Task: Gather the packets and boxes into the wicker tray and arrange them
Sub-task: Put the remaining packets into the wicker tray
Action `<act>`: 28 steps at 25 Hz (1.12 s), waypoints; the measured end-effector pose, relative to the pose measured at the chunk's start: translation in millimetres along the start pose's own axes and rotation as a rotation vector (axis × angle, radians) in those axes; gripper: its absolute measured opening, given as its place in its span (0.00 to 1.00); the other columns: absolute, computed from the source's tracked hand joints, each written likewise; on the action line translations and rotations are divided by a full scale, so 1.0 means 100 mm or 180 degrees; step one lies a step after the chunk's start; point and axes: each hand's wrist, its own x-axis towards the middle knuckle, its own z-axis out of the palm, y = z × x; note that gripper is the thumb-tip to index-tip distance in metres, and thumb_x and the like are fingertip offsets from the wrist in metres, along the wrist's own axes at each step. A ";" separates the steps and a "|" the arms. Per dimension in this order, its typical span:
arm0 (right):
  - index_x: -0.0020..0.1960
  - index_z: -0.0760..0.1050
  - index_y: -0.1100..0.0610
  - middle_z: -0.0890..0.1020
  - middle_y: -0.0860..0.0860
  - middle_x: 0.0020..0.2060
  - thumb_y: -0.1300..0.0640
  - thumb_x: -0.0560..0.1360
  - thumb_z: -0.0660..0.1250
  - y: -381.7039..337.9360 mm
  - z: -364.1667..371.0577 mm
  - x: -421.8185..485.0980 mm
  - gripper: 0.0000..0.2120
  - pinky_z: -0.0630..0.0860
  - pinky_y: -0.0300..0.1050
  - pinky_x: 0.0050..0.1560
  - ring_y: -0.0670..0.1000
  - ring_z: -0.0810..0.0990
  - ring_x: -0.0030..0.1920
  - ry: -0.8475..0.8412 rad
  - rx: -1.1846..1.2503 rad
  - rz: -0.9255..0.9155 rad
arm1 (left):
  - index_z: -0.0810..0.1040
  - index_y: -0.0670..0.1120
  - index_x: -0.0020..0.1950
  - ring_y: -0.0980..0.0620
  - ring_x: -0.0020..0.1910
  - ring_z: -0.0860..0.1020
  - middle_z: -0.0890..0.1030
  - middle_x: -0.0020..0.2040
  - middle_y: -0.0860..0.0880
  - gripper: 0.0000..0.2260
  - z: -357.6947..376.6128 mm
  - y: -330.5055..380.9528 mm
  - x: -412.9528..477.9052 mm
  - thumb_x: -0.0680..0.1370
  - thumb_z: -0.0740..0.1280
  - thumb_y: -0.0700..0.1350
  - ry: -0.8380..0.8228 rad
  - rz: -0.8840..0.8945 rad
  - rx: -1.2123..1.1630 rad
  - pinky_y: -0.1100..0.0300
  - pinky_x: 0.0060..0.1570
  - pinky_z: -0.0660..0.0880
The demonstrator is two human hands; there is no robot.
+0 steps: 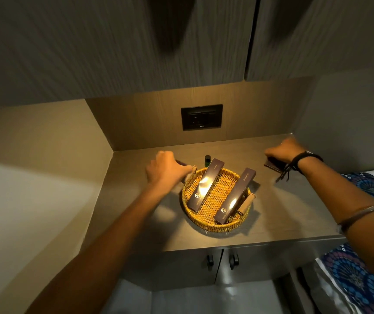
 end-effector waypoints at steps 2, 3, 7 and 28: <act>0.39 0.77 0.57 0.82 0.55 0.35 0.48 0.69 0.71 -0.26 0.02 -0.14 0.12 0.75 0.45 0.35 0.53 0.79 0.35 0.0087 0.0038 -0.0220 | 0.80 0.47 0.46 0.51 0.40 0.79 0.81 0.41 0.51 0.21 0.16 0.34 -0.16 0.67 0.74 0.63 -0.0425 0.0321 -0.0172 0.58 0.35 0.73; 0.39 0.77 0.56 0.82 0.55 0.36 0.47 0.69 0.72 -0.38 0.06 -0.21 0.12 0.74 0.45 0.34 0.53 0.79 0.36 -0.0013 0.0063 -0.0295 | 0.79 0.48 0.45 0.52 0.38 0.78 0.80 0.39 0.51 0.19 0.25 0.47 -0.21 0.68 0.74 0.62 -0.0630 0.0402 -0.0192 0.59 0.34 0.74; 0.40 0.76 0.56 0.81 0.54 0.39 0.50 0.70 0.73 -0.74 0.42 -0.39 0.11 0.76 0.44 0.37 0.52 0.79 0.39 -0.0527 0.0254 -0.0325 | 0.73 0.47 0.44 0.52 0.36 0.75 0.76 0.37 0.51 0.21 0.62 0.70 -0.30 0.67 0.77 0.60 -0.1001 0.0666 0.0059 0.59 0.30 0.67; 0.57 0.80 0.57 0.83 0.55 0.50 0.45 0.76 0.64 -1.09 1.02 -0.54 0.18 0.73 0.50 0.53 0.56 0.81 0.52 -0.0403 -0.1673 -0.0153 | 0.79 0.44 0.51 0.44 0.59 0.78 0.83 0.49 0.46 0.10 0.68 0.56 -0.27 0.74 0.73 0.46 -0.0855 0.0781 0.0313 0.54 0.39 0.73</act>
